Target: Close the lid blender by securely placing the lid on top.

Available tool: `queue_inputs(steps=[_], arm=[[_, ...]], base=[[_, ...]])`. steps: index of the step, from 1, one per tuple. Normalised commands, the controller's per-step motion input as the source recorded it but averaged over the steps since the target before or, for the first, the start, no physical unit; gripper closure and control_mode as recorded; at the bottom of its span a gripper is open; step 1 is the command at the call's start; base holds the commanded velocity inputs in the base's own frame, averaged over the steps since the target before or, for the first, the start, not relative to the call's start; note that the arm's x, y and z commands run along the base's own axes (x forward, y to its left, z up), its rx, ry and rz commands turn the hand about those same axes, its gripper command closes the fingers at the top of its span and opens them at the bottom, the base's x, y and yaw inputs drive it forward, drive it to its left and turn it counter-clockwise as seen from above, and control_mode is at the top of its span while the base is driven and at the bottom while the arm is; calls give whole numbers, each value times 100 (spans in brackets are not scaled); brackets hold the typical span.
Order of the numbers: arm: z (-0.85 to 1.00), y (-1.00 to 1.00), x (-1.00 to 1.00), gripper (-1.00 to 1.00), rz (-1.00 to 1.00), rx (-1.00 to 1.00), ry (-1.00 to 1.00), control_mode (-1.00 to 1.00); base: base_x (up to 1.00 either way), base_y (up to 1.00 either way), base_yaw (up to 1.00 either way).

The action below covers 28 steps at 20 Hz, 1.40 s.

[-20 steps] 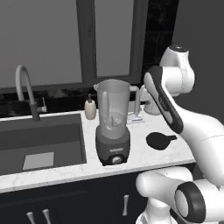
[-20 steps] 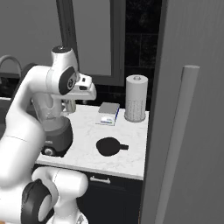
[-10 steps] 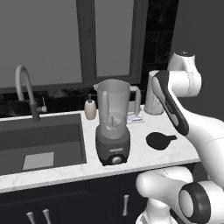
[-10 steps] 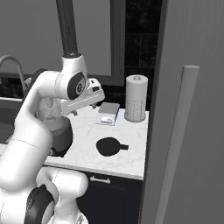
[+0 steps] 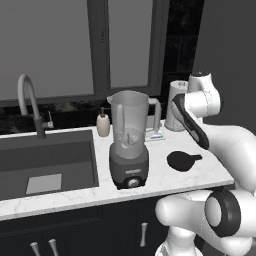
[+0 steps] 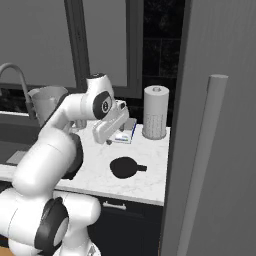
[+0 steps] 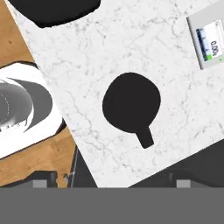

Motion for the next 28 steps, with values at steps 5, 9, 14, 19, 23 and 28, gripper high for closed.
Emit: queue_inputs(steps=[5,9,14,19,23,28], arm=[[-46,-80,26,-100,50,-2,2,-100],[-28,-51,4,-100,31,6,-1,-100],[-5,-2,0,-100,3,4,0,-100],[-27,1,0,-100,6,-1,0,-100],[-33,1,0,-100,10,0,0,-100],[-30,0,0,-100,9,0,0,-100]], base=[[0,0,0],[0,0,0],[0,0,0],[0,0,0],[0,0,0],[0,0,0]])
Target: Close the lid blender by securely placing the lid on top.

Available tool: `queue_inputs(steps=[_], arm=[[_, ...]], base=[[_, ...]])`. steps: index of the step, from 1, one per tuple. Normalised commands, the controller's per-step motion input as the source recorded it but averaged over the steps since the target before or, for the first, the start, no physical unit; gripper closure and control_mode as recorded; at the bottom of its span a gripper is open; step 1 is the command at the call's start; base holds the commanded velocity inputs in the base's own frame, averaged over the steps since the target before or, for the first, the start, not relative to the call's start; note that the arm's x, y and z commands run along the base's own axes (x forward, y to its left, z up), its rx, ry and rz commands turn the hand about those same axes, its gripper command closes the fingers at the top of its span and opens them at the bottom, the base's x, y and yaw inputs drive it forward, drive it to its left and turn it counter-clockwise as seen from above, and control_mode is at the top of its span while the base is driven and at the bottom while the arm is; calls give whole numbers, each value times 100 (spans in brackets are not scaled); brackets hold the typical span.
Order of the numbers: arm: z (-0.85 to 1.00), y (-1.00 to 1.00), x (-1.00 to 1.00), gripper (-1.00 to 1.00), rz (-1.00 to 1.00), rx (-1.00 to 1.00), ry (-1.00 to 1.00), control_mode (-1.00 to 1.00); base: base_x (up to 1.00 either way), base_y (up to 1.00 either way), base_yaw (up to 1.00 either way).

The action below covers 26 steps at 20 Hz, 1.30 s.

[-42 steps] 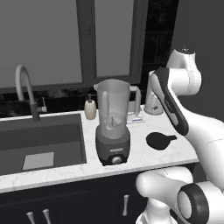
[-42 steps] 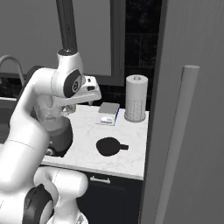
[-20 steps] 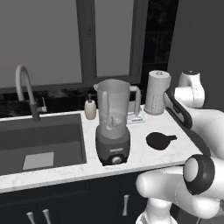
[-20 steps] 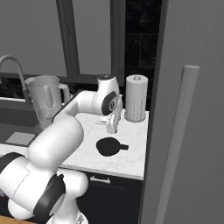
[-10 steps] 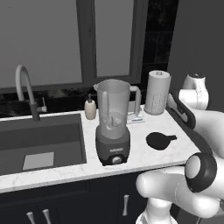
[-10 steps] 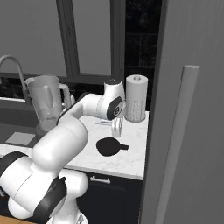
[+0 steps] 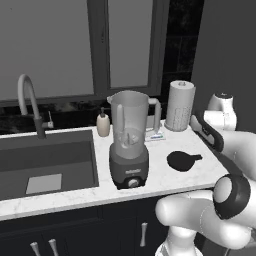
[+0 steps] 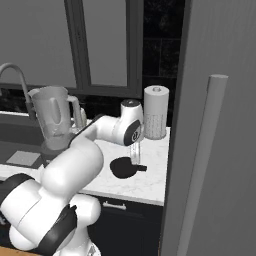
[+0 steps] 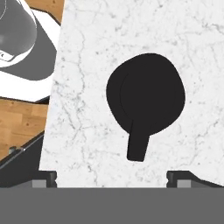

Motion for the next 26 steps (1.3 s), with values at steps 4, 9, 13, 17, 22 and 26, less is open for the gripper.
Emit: queue_inputs(steps=[4,9,13,17,22,26], arm=[[-39,0,15,-100,1,0,7,-100],[-41,0,23,-100,0,0,8,-100],[-37,0,24,-100,0,0,7,-100],[-35,0,3,-100,3,6,3,-100],[-26,0,0,-100,2,9,0,-100],[-16,0,2,-100,0,2,0,-100]], base=[[0,0,0],[0,0,0],[0,0,0],[0,0,0],[0,0,0],[0,0,0]])
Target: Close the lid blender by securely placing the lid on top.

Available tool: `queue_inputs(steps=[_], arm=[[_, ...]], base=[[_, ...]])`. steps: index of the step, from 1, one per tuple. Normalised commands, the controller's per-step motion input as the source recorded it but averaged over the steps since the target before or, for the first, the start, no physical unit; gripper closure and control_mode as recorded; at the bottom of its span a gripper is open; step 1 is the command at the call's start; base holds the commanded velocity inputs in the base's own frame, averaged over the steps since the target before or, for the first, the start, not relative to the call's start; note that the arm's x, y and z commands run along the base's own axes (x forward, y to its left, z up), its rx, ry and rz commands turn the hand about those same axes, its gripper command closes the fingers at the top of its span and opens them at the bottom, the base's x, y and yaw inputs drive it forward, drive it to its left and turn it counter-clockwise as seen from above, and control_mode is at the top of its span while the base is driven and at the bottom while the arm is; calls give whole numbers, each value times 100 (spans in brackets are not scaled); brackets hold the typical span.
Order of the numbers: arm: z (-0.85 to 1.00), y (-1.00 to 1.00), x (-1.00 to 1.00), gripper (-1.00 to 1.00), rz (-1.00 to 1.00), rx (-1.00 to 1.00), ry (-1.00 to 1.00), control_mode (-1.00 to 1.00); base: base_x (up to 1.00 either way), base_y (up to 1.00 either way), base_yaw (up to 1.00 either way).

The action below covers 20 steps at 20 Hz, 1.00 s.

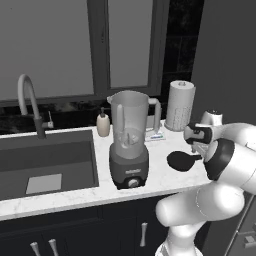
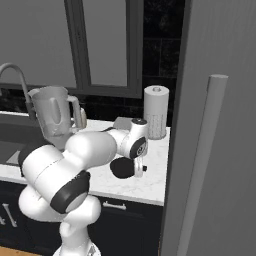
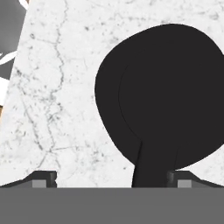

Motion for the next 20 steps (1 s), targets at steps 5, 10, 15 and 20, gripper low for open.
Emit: queue_inputs(steps=[5,10,15,20], arm=[[-2,0,18,-100,0,0,0,-100],[-8,0,20,-100,0,0,0,-100],[-16,0,11,-100,0,-1,0,-100],[-27,0,12,-100,0,-3,0,-100]], base=[[0,0,0],[0,0,0],[0,0,0],[0,0,0]])
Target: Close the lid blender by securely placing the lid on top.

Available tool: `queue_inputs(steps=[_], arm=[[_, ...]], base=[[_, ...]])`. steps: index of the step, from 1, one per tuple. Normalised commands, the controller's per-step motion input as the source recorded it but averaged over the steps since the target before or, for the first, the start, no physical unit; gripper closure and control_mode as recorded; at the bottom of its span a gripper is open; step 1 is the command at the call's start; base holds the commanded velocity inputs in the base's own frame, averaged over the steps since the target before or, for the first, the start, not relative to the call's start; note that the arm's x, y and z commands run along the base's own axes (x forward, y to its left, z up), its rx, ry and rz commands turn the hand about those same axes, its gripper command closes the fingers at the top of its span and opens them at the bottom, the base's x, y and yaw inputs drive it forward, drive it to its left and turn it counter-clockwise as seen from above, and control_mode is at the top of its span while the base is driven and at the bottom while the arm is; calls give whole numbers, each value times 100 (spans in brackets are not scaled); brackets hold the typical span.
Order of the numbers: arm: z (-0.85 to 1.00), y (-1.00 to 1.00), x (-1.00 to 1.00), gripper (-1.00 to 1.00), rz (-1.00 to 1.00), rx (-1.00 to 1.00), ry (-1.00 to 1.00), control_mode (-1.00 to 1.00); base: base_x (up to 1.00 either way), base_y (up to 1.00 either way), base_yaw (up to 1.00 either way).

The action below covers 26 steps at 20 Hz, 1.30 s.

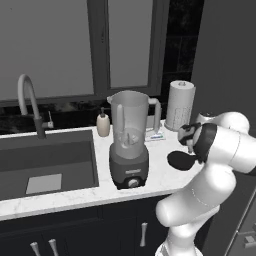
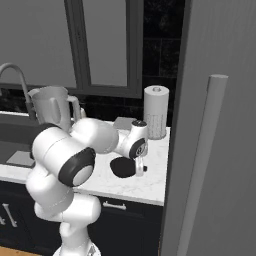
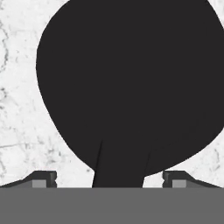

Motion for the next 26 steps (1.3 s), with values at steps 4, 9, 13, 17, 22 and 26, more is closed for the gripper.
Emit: queue_inputs(steps=[4,9,13,17,22,26], arm=[[-22,0,11,-100,0,-6,1,-100],[-5,0,12,-100,0,-1,0,-100],[0,0,0,-100,0,0,0,-100],[-3,0,0,-100,1,-1,0,-100],[-18,0,-1,-100,6,-4,5,-100],[-11,0,-5,-100,6,0,4,-100]], base=[[0,0,0],[0,0,0],[0,0,0],[0,0,0],[0,0,0],[0,0,0]])
